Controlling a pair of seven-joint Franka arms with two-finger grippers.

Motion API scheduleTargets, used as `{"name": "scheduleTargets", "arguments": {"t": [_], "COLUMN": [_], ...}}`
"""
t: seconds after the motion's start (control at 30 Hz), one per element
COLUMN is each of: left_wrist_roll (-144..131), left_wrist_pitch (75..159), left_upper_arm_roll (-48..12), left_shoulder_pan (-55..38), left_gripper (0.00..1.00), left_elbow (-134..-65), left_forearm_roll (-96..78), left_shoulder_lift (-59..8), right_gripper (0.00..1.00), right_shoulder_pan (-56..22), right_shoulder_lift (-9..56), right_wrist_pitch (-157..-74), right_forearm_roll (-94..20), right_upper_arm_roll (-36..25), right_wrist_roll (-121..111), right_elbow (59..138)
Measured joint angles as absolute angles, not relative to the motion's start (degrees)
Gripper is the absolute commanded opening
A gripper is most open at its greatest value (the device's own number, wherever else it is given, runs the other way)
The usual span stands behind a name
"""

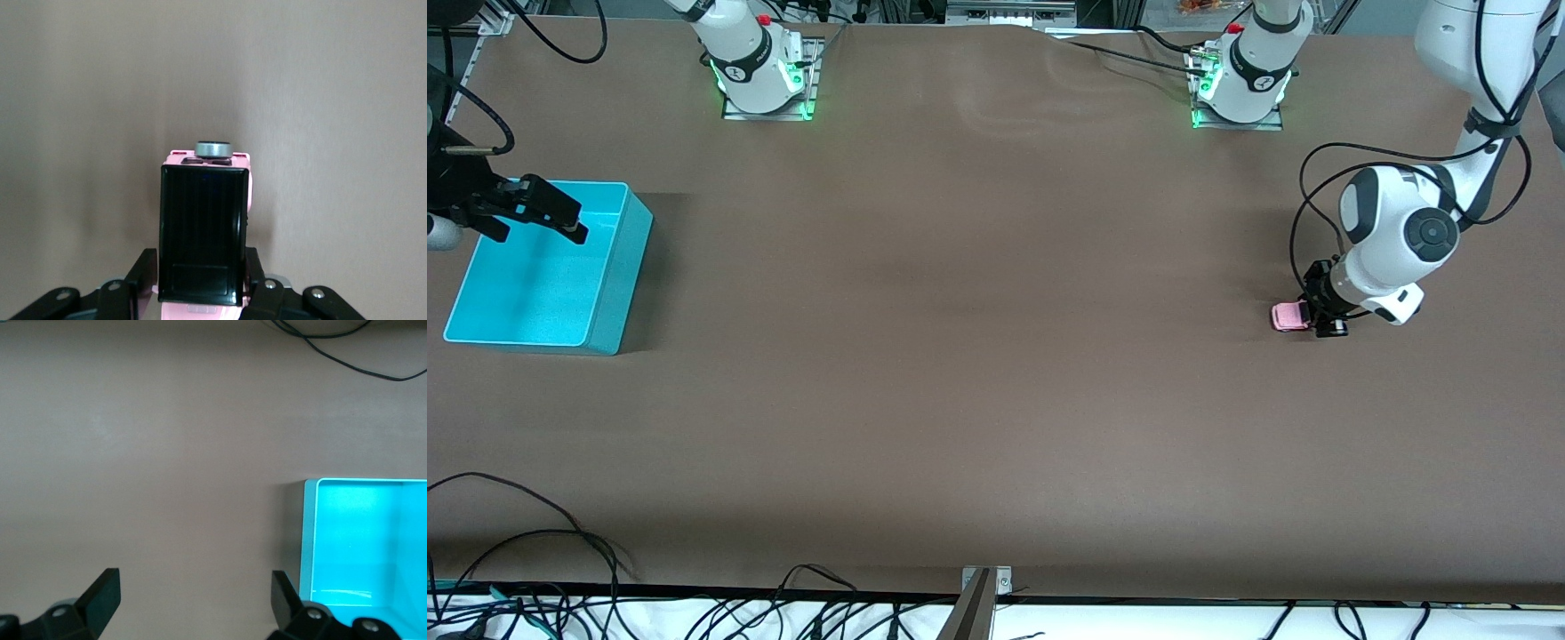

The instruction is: Wind and store pink jeep toy

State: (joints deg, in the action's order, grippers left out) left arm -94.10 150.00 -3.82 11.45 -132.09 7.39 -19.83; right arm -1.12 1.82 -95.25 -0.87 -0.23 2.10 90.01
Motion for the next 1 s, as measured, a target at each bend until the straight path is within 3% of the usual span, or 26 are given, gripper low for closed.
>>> {"name": "scheduleTargets", "arguments": {"t": [0.7, 1.0], "left_wrist_roll": [-93.27, -92.51], "left_wrist_pitch": [149.95, 149.0], "left_upper_arm_roll": [-4.28, -12.2], "left_shoulder_pan": [17.5, 28.99], "left_gripper": [0.22, 0.22], "left_elbow": [-130.6, -128.74], "left_forearm_roll": [14.2, 19.74], "left_shoulder_lift": [-20.91, -22.46], "right_gripper": [1.0, 1.0], "right_shoulder_pan": [-1.12, -1.12], "right_shoulder_lift": [1.82, 1.82], "right_wrist_pitch": [-95.25, -95.25], "right_forearm_roll": [-0.87, -0.87], "right_upper_arm_roll": [-0.23, -0.23], "right_wrist_roll": [2.1, 2.1], "right_elbow": [90.01, 90.01]}}
